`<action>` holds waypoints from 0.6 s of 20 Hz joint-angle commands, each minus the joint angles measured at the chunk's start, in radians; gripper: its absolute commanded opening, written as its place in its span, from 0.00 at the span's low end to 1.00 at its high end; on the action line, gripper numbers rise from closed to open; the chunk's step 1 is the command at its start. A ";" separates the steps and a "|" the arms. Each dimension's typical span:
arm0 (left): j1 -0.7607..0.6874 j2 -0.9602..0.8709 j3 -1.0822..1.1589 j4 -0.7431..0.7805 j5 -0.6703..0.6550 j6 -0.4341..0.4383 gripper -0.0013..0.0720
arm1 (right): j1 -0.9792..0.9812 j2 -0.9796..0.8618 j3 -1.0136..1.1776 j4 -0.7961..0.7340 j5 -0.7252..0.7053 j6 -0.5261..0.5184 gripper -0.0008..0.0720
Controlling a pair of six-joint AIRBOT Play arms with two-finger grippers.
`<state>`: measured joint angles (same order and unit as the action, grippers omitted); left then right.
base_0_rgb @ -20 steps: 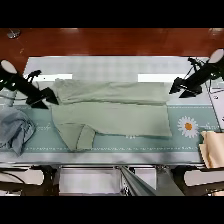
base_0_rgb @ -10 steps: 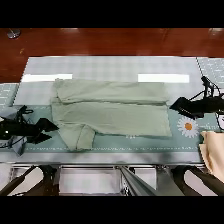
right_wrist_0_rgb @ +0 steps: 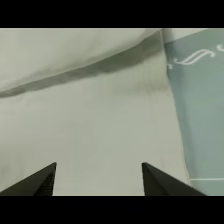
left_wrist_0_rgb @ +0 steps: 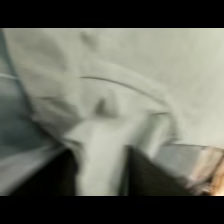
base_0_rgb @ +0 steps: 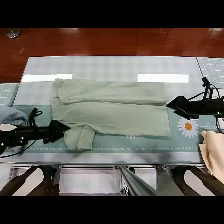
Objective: Fold the shirts.
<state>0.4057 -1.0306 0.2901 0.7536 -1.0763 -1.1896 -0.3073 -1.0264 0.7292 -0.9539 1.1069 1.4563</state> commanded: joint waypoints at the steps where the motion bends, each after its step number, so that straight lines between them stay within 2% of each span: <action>1: -0.060 0.001 0.015 0.046 0.006 -0.002 0.06 | -0.105 0.002 0.000 -0.055 0.038 0.015 0.86; 4: -0.050 0.004 0.084 0.051 -0.040 0.004 0.06 | -0.177 0.002 -0.055 -0.321 0.161 0.129 0.86; 7: -0.050 0.003 0.103 0.050 -0.035 0.004 0.06 | -0.143 0.002 -0.190 -0.248 0.218 0.063 0.86; 12: -0.051 0.003 0.103 0.050 -0.031 0.003 0.06 | -0.024 -0.053 -0.248 -0.116 0.118 0.034 0.86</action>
<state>0.3557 -1.0279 0.3878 0.8036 -1.1072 -1.1854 -0.3817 -1.0473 0.5133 -1.1385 1.2610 1.5101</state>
